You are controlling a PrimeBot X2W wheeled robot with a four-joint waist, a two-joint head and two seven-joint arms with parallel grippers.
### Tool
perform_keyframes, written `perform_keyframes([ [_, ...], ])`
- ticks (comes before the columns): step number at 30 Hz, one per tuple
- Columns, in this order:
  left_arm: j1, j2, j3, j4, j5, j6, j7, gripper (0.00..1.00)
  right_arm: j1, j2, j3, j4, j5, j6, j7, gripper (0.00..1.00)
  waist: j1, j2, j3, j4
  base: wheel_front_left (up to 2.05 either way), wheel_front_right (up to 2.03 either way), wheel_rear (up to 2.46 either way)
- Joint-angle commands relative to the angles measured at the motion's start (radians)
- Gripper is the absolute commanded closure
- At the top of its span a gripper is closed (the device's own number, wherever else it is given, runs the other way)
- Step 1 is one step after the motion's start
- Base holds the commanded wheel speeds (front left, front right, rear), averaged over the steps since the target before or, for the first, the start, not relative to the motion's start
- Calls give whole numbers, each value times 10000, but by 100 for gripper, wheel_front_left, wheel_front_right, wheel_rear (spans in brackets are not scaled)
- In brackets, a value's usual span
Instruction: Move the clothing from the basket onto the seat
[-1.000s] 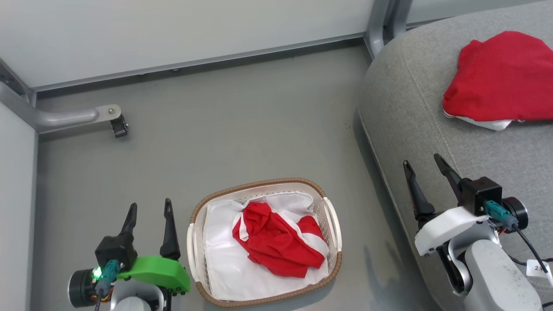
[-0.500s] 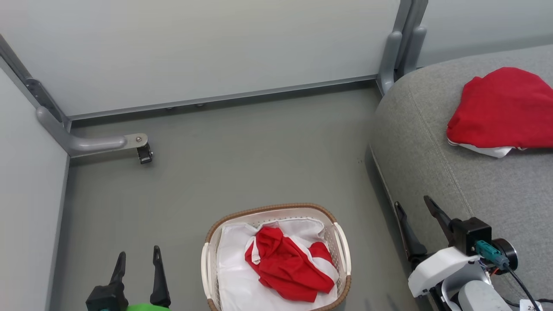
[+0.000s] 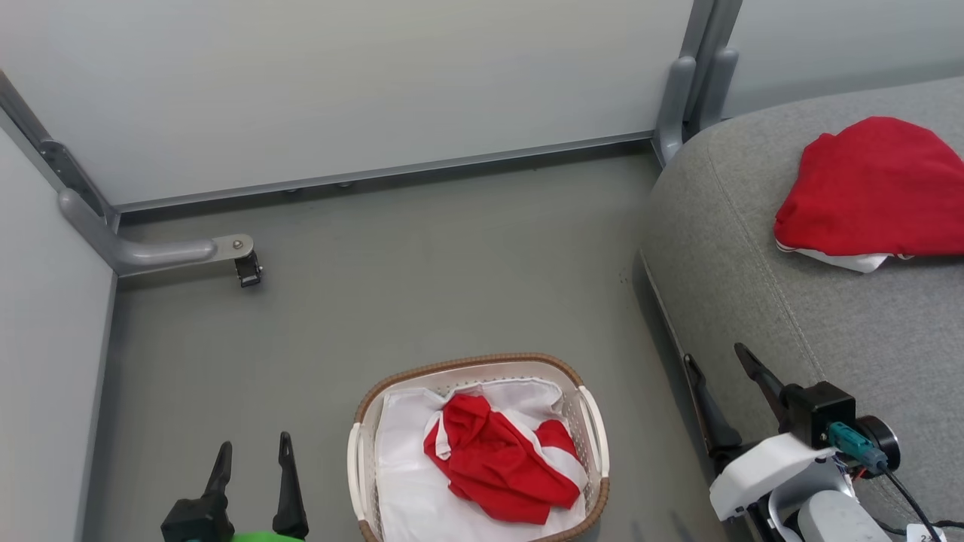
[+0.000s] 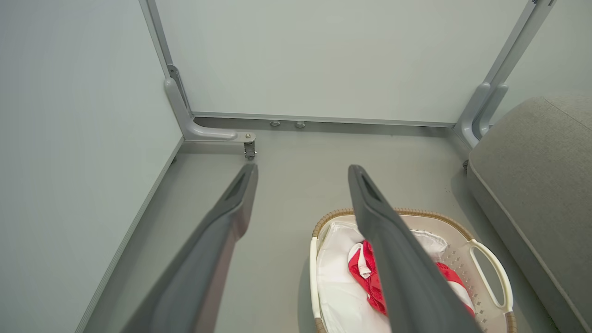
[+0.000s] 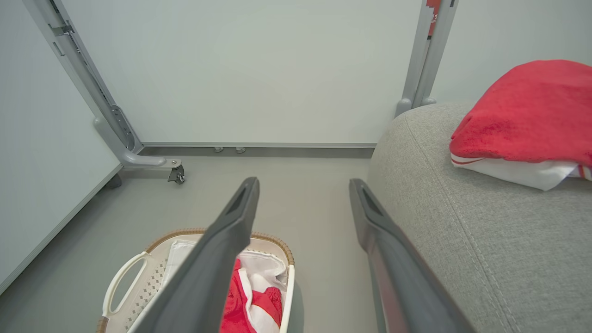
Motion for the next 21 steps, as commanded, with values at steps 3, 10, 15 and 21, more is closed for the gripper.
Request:
perform_keyframes([
  [3,-440,33,-219,-31,2,-19,-6,0,-338,-80,67,-224,65,-14,-11,0,1,0,447,-213,0,0,0],
  [10,-1379,38,-780,170,-2,-22,-4,0,-1216,-95,200,-893,245,-14,-11,0,1,0,1547,-740,0,0,0],
  [15,-2246,38,-1219,654,86,-70,-6,0,-2003,37,387,-1390,516,-14,-11,0,1,0,2524,-1285,0,0,0],
  [21,-3256,42,-1608,1615,317,-229,-6,0,-2763,150,687,-1947,765,-14,-11,0,1,0,3572,-1909,0,0,0],
])
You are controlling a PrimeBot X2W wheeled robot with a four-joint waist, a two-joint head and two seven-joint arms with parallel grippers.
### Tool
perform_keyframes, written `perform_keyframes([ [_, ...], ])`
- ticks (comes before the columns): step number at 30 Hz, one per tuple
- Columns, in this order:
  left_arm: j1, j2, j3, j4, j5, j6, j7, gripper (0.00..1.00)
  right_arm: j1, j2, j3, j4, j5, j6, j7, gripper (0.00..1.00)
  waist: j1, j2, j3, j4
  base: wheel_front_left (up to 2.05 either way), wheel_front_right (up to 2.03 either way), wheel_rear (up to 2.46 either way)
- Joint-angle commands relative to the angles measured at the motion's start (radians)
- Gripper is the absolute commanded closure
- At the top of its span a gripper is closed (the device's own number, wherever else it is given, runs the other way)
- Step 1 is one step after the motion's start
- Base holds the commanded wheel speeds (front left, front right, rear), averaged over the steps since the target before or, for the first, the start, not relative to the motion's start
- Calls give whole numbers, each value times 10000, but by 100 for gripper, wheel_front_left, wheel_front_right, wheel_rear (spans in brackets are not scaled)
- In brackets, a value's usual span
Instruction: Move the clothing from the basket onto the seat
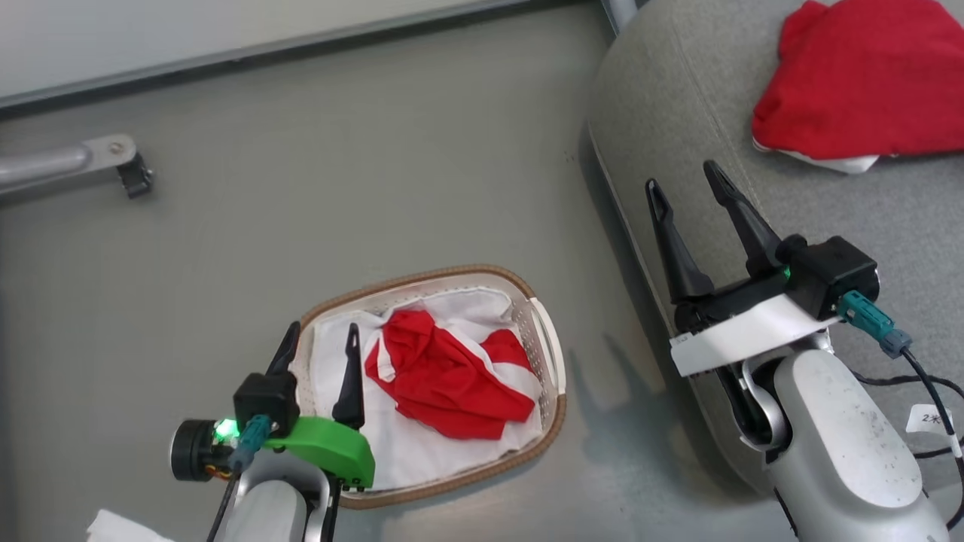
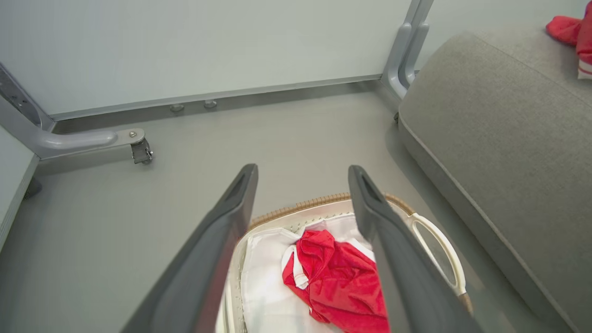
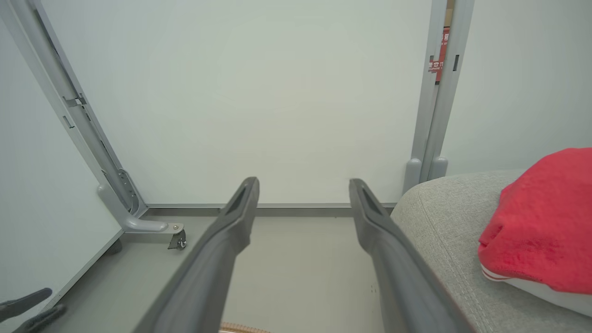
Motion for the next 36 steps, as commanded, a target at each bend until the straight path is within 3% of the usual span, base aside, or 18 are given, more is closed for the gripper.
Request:
perform_keyframes([
  [1,-388,55,-36,177,152,-75,-5,0,-186,50,91,-120,76,-14,-11,0,0,0,1116,-899,0,0,0],
  [14,-2668,177,-257,2436,1133,-654,-2,0,-1072,483,137,-832,413,-14,-10,0,0,0,3000,-1997,0,0,0],
  [21,-3833,324,-451,3657,1397,-825,-4,0,-1370,660,63,-1138,503,-14,-10,0,0,0,3889,-2234,0,0,0],
  [36,-6097,799,-1892,7290,2290,-1176,244,0,-1747,761,280,-1090,830,-14,-10,0,0,0,5188,-2566,0,0,0],
])
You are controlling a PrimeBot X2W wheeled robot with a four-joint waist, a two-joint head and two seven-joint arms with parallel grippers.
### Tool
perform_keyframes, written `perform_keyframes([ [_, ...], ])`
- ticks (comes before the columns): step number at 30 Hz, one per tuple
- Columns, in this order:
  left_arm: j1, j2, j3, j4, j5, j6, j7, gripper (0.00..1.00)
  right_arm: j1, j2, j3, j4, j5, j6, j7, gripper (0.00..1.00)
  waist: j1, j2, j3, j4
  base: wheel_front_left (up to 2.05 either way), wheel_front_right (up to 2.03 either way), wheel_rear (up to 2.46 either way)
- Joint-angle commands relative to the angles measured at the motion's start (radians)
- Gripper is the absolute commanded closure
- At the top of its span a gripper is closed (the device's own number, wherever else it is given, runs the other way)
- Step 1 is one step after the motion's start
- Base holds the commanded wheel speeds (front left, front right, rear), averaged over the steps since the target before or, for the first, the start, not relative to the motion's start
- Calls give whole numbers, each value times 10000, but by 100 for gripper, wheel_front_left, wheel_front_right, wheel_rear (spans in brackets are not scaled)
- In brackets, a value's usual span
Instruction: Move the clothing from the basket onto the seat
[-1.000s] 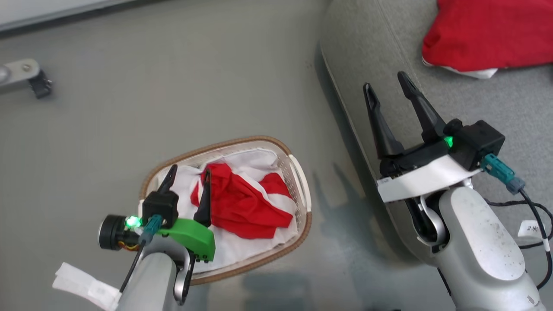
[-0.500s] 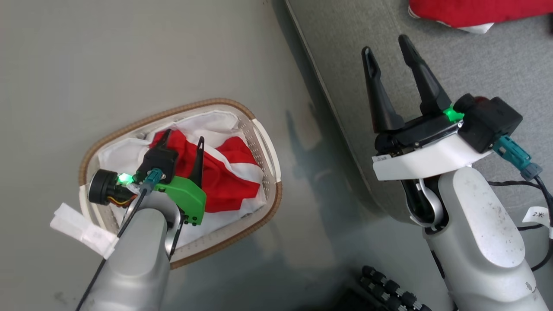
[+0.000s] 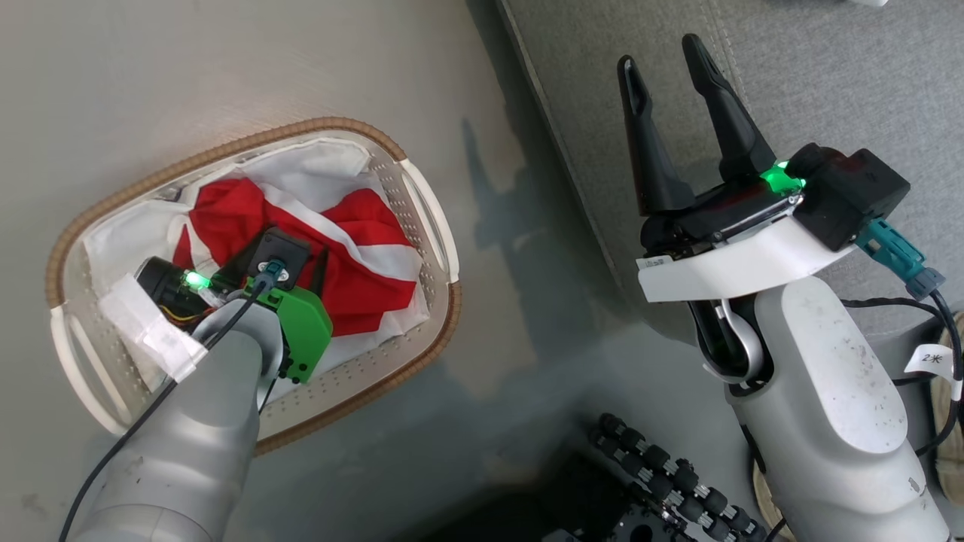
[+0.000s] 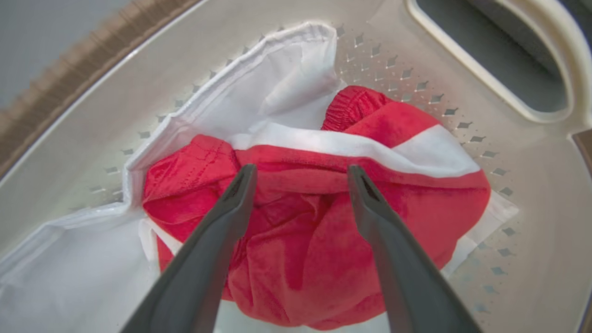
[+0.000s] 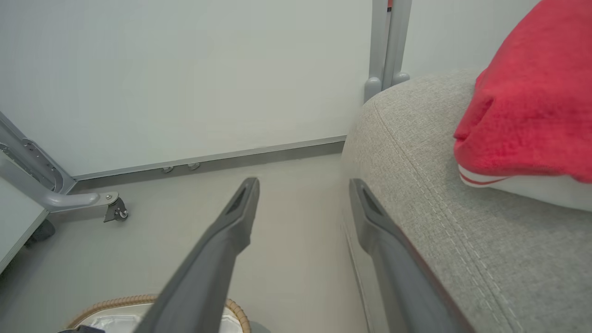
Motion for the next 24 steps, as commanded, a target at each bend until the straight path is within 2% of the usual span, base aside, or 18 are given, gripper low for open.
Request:
perform_keyframes([
  [1,-245,122,-84,286,80,-31,160,0,-103,5,44,15,81,-14,-10,0,-1,0,289,-189,0,0,0],
  [10,-502,-1,-587,962,-372,-84,1381,0,-132,6,120,36,250,-14,-10,0,-1,0,587,-301,0,0,0],
  [16,-728,235,-1057,1058,-561,-80,2311,0,-200,5,118,-80,270,-14,-10,0,-1,0,843,-308,0,0,0],
  [23,-905,372,-977,1099,-838,-42,3348,0,-256,4,270,27,330,-14,-10,0,-1,0,955,-284,0,0,0],
  [24,-915,364,-942,1102,-891,-25,3425,33,-273,3,286,57,319,-14,-10,0,-1,0,950,-270,0,0,0],
])
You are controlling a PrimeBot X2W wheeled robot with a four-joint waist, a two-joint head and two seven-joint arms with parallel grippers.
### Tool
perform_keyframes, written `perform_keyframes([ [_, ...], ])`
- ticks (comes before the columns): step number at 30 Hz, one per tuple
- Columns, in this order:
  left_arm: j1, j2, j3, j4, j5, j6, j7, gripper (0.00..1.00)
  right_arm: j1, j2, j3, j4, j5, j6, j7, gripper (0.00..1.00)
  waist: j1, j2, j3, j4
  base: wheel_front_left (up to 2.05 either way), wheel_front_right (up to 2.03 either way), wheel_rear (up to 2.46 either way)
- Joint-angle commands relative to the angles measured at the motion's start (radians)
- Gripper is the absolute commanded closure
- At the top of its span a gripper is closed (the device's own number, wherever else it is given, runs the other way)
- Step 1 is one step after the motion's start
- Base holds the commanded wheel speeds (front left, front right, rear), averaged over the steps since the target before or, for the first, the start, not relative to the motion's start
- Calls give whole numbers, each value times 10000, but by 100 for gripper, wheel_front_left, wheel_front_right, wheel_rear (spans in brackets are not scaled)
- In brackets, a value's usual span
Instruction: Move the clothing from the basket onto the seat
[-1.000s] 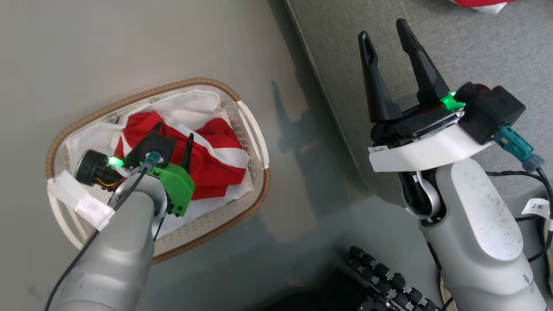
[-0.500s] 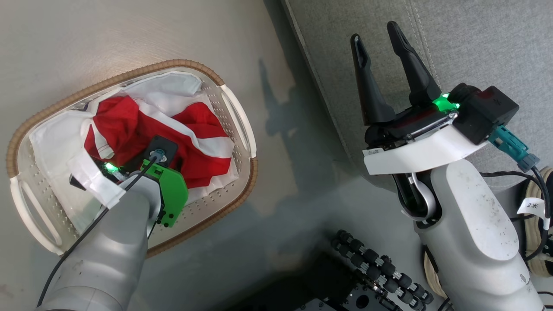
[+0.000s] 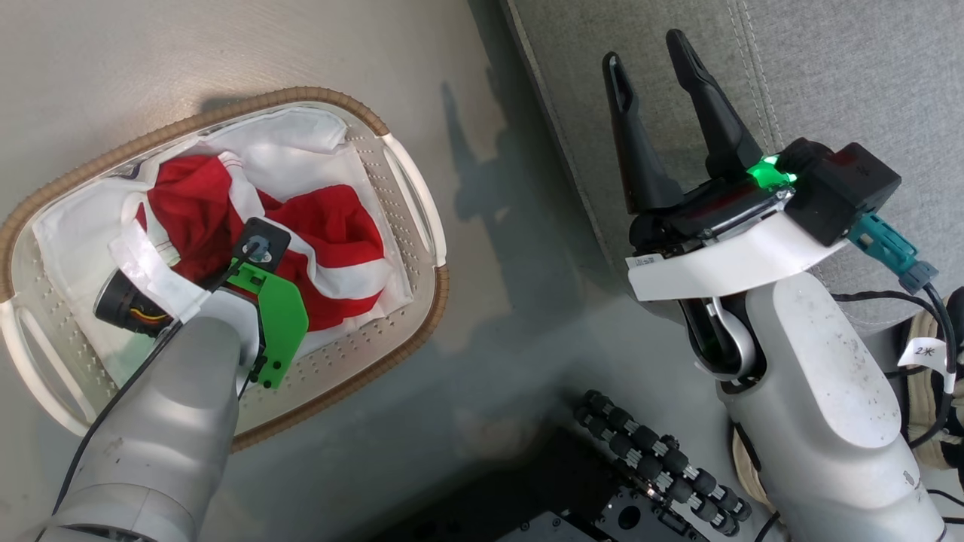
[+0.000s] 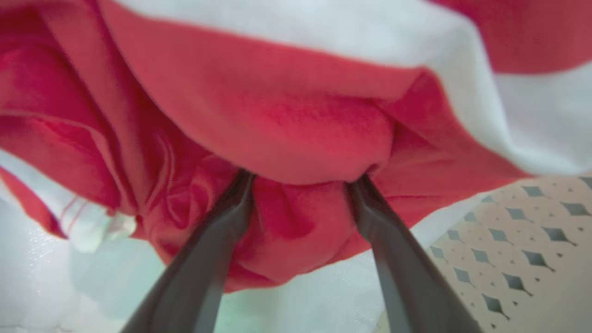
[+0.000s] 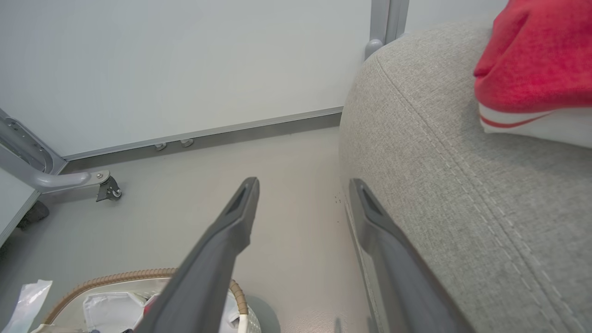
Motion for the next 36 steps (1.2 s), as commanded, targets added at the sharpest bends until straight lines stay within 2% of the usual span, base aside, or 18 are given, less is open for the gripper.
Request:
perform_keyframes([
  [1,-136,71,9,33,-52,10,75,33,-110,-4,16,60,11,-14,-10,0,-1,0,-17,24,0,0,0],
  [2,-107,47,4,28,-112,5,96,79,-122,-5,19,89,9,-14,-10,0,-1,0,-45,41,0,0,0],
  [3,-59,28,-6,28,-151,0,127,100,-136,-8,23,108,9,-14,-10,0,-1,0,-80,55,0,0,0],
  [10,410,-83,19,32,-470,-26,-143,100,-69,-8,27,248,-116,-14,-10,0,-1,0,-658,145,0,0,0],
  [19,1420,-377,394,32,-1202,-32,-1443,100,439,-14,161,712,-510,-14,-10,0,-1,0,-2039,417,0,0,0],
  [29,2470,-838,348,-166,-1976,-41,-2953,100,1182,-255,370,1170,-897,-14,-10,0,-1,0,-3678,1194,0,0,0],
  [36,3293,-925,-284,-1369,-3016,-41,-3540,100,1839,-526,551,1430,-1010,-14,-10,0,-1,0,-4918,1909,0,0,0],
])
